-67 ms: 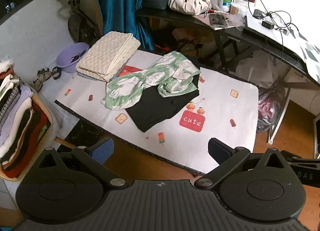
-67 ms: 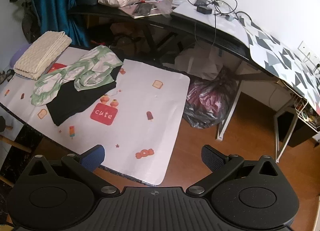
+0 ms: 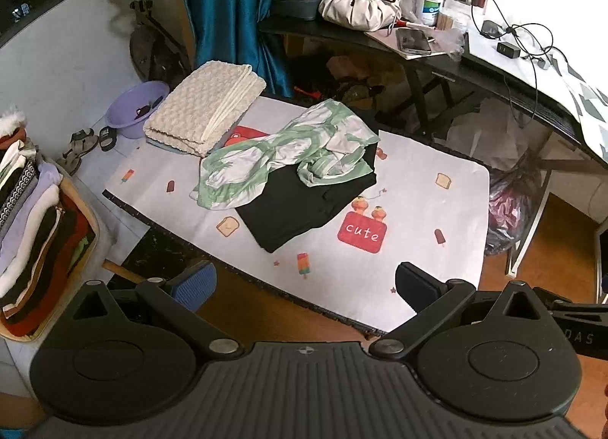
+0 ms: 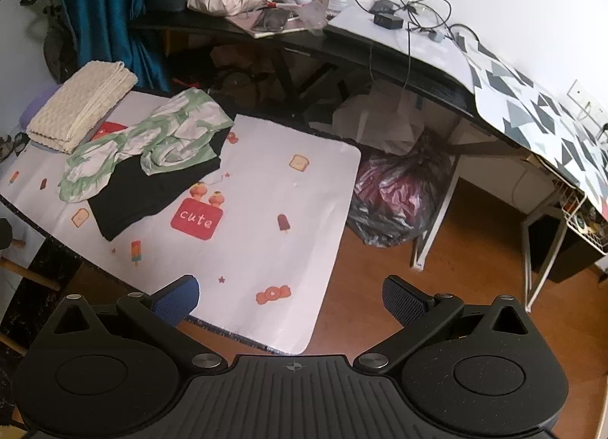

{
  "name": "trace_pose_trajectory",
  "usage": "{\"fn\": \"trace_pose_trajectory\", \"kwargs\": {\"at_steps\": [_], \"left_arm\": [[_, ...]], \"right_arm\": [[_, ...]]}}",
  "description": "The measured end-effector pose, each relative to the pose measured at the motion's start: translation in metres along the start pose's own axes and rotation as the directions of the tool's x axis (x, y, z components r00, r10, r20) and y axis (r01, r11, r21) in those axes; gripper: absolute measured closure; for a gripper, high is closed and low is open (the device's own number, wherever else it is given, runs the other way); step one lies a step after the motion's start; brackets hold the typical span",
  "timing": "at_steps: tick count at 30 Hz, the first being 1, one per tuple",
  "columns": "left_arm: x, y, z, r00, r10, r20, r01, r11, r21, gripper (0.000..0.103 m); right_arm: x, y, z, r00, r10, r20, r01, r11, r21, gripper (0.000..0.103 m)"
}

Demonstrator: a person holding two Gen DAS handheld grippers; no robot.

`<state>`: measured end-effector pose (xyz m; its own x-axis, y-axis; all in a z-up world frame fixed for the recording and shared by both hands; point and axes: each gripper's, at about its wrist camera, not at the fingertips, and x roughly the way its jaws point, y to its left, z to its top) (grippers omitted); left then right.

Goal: Fold clothes

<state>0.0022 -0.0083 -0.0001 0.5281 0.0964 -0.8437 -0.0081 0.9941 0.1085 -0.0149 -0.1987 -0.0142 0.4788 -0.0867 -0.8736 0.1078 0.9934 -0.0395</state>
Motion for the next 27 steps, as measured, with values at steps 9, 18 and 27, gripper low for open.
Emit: {"fn": "trace_pose_trajectory", "kwargs": {"at_steps": [9,18,27], "left_arm": [[-0.009,-0.001,0.0,0.999,-0.036,0.038,0.039,0.997,-0.069,0.001],[-0.01,0.0,0.0,0.999,-0.033,0.025,0.035,0.995,-0.098,0.001],[-0.011,-0.004,0.001,0.999,-0.032,0.016,0.033,0.997,-0.076,0.0]], "right_arm": [[-0.016,0.003,0.008,0.99,-0.021,0.137,0.033,0.996,-0.081,0.001],[-0.013,0.002,0.013,0.989,0.007,0.147,0.007,0.996,-0.094,0.001],[-0.009,-0.001,0.012,0.991,0.022,0.133,-0.012,0.997,-0.079,0.001]]}}
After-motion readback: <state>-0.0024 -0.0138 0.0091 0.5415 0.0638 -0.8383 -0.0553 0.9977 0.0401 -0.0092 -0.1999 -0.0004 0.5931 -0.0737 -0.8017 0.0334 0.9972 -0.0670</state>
